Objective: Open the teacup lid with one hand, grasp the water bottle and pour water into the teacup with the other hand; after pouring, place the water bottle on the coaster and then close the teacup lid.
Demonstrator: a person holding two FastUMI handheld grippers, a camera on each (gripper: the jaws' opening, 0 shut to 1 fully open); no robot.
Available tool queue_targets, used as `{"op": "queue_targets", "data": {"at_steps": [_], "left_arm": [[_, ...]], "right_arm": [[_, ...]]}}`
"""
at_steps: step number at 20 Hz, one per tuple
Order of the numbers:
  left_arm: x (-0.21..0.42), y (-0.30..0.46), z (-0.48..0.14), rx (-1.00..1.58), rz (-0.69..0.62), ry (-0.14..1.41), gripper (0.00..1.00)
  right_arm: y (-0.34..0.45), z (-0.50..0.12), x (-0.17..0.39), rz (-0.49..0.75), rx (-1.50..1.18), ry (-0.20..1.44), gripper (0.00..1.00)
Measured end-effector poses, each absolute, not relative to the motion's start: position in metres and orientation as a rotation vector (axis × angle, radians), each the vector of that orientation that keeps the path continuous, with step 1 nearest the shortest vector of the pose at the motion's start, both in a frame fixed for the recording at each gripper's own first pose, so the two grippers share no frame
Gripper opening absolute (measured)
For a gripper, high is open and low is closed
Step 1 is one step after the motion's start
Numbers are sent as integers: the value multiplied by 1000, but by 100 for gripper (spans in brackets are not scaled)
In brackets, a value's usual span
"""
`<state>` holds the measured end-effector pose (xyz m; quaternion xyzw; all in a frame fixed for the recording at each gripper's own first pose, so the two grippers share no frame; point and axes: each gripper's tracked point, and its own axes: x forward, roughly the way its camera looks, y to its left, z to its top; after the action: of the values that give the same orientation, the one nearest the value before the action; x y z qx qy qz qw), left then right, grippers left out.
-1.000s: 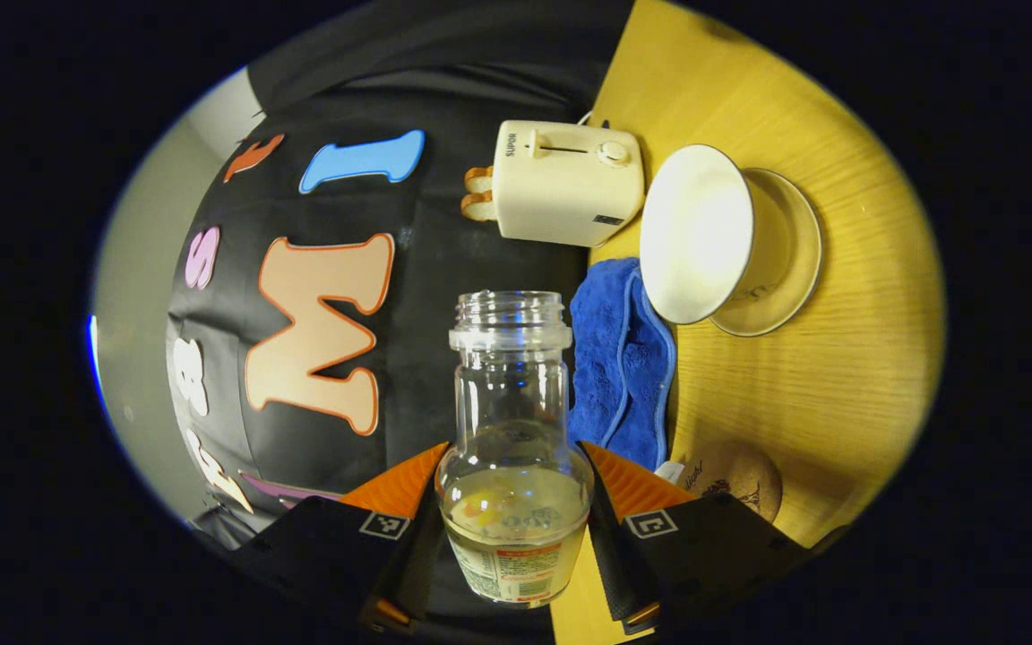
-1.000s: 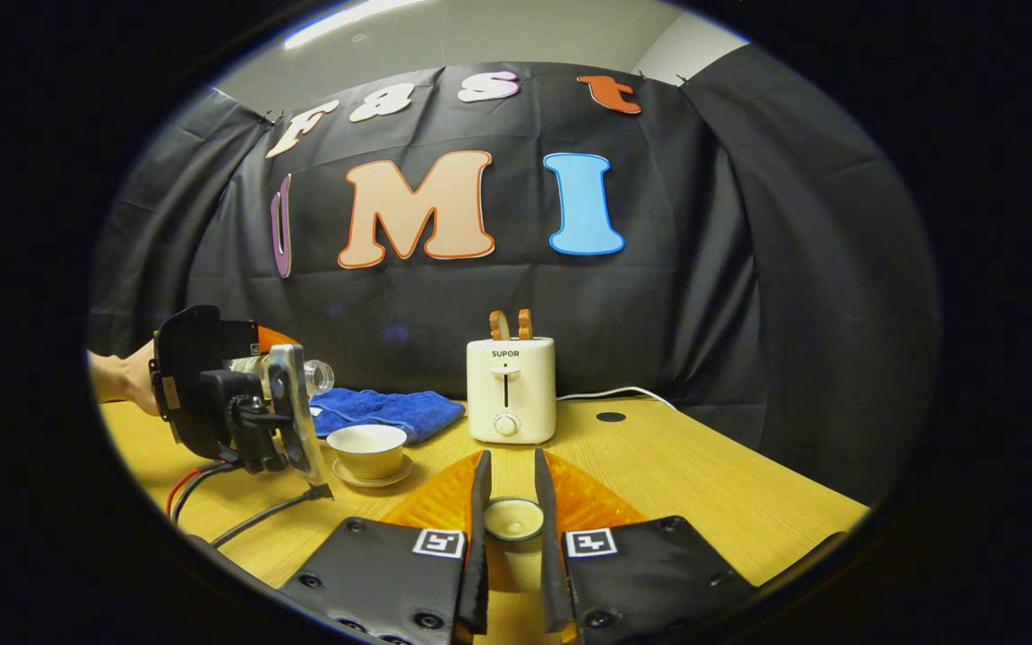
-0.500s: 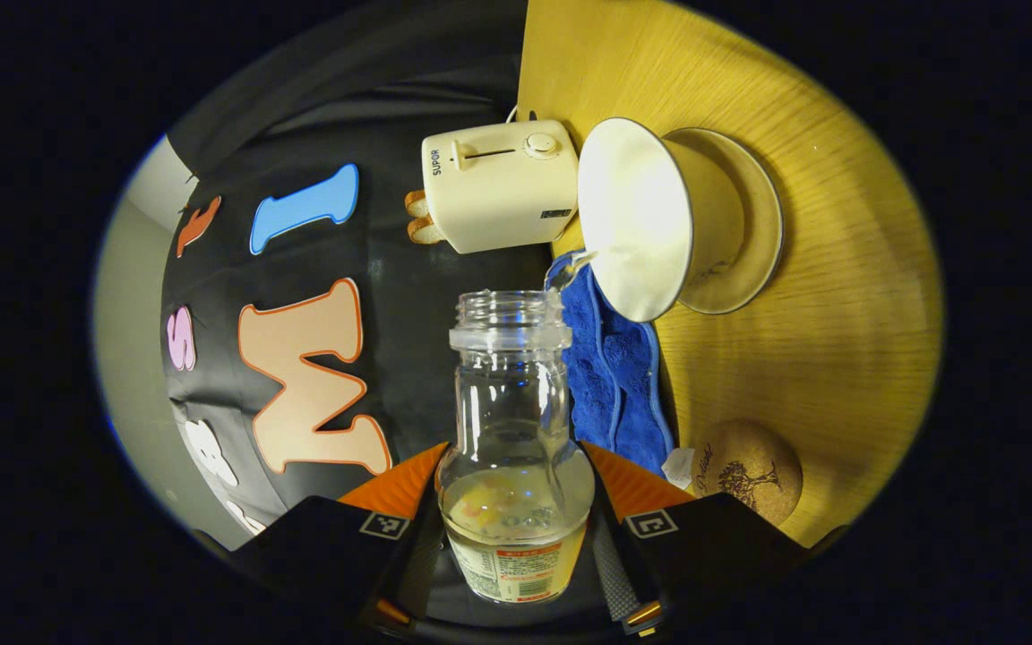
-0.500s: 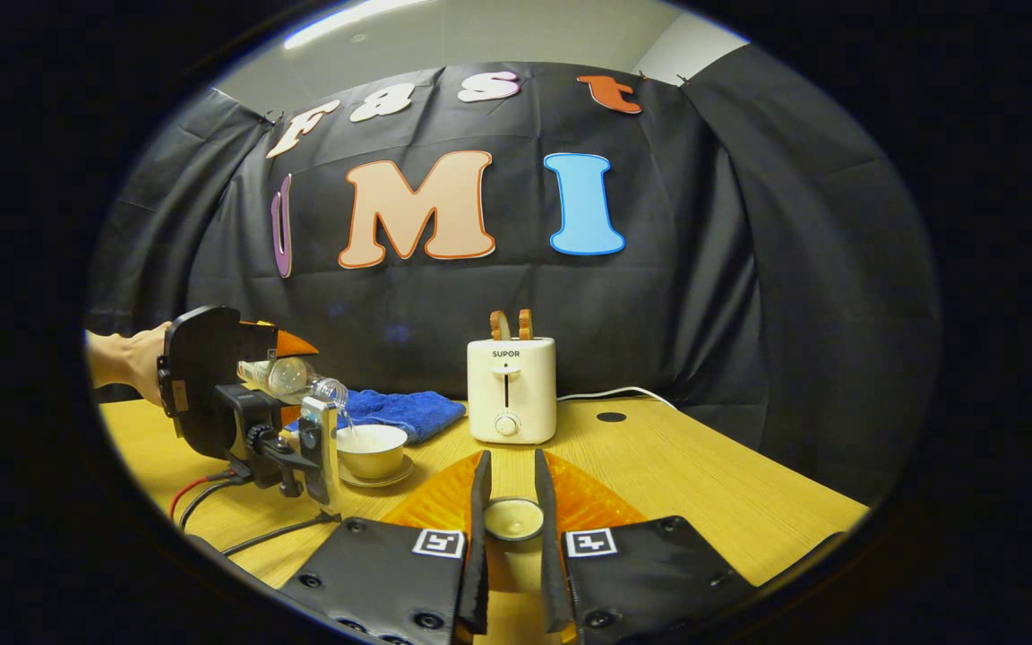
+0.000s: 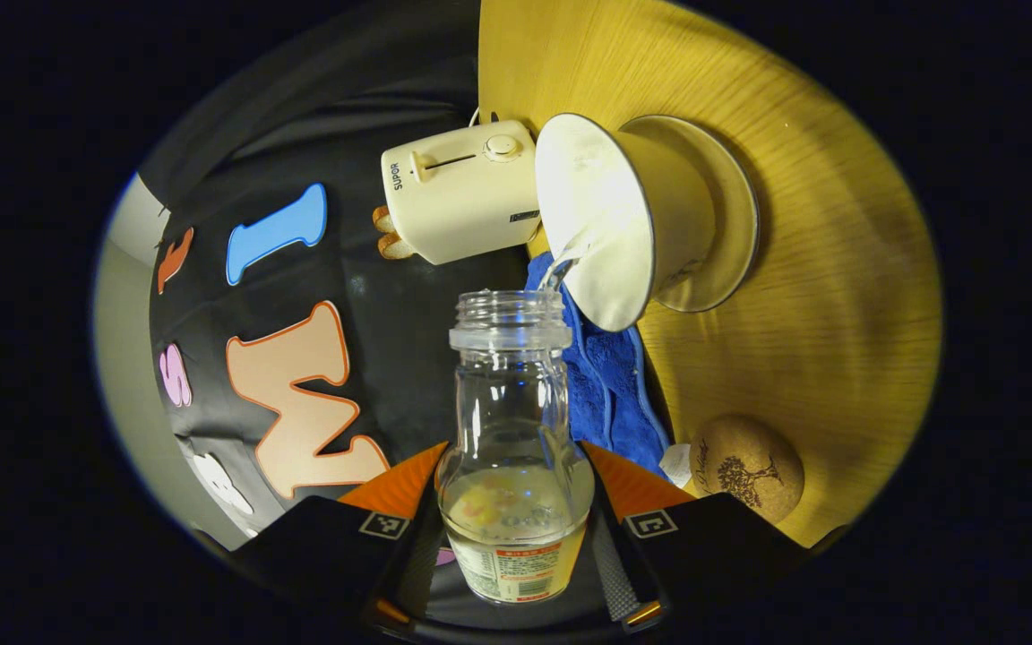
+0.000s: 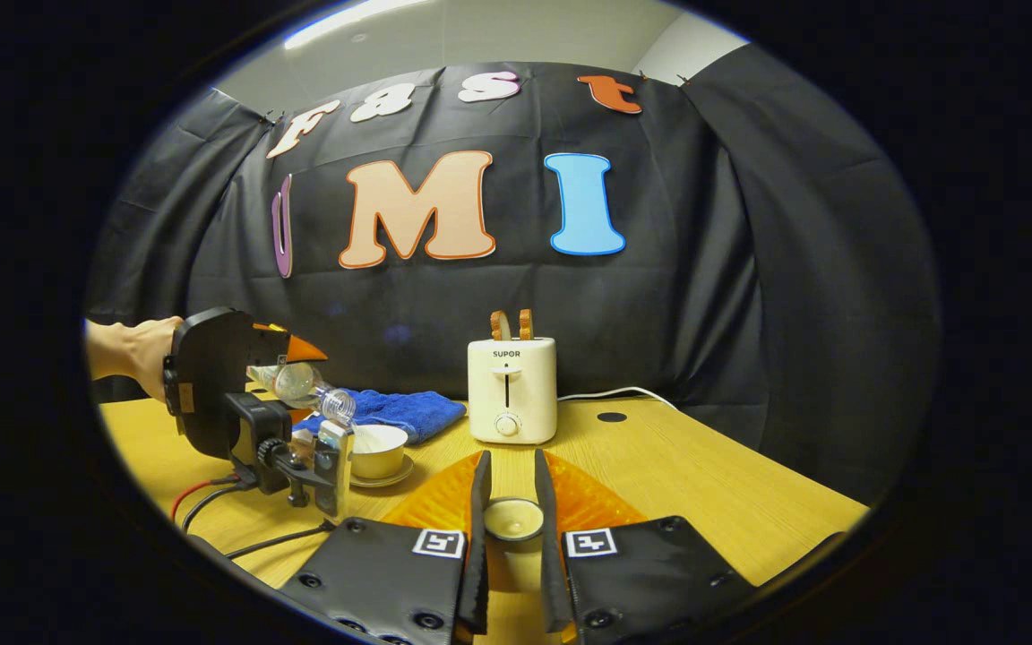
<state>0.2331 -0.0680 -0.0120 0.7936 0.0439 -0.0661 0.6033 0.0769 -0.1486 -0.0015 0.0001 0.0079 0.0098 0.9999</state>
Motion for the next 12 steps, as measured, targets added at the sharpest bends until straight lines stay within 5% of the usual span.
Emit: {"op": "queue_targets", "data": {"at_steps": [12], "left_arm": [[235, -78, -1, 1922, -162, 92, 72]], "right_arm": [[-148, -1, 76, 20, 0, 16, 27]]}}
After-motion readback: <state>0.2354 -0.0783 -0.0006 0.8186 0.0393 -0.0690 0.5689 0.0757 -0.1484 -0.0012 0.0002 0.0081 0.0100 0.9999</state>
